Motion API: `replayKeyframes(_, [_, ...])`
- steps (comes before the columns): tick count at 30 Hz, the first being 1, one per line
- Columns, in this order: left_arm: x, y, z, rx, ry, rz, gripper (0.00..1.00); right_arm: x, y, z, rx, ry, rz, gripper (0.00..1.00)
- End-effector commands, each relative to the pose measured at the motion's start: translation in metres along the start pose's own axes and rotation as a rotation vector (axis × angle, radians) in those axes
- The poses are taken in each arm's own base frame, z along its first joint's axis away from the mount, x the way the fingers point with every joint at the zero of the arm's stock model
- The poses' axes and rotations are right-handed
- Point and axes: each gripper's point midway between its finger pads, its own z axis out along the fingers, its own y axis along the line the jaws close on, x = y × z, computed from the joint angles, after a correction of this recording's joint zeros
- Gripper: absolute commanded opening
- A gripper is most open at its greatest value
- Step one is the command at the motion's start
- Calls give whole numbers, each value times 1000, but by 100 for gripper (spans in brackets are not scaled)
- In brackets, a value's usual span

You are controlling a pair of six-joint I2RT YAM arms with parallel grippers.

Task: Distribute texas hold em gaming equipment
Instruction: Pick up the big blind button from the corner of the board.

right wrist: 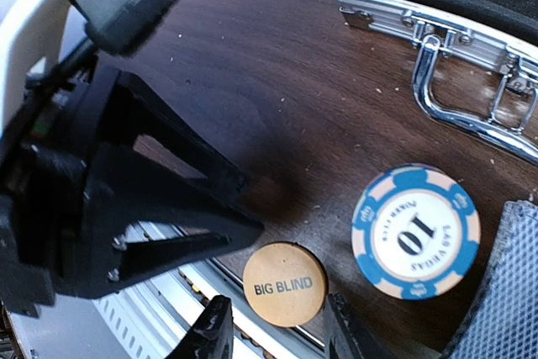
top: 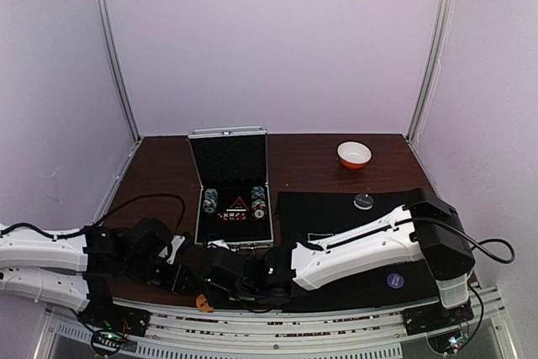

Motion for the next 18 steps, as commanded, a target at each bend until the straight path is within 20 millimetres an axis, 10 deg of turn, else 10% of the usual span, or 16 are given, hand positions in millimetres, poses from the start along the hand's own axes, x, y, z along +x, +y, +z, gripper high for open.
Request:
replayKeyframes(1, [2,-9,7,56,32,49,31,5,-2,12,42,-4,25,39])
replayKeyframes(18, [-2,-3,4,39,-3,22,26,26,-10,17,106,53,16,42])
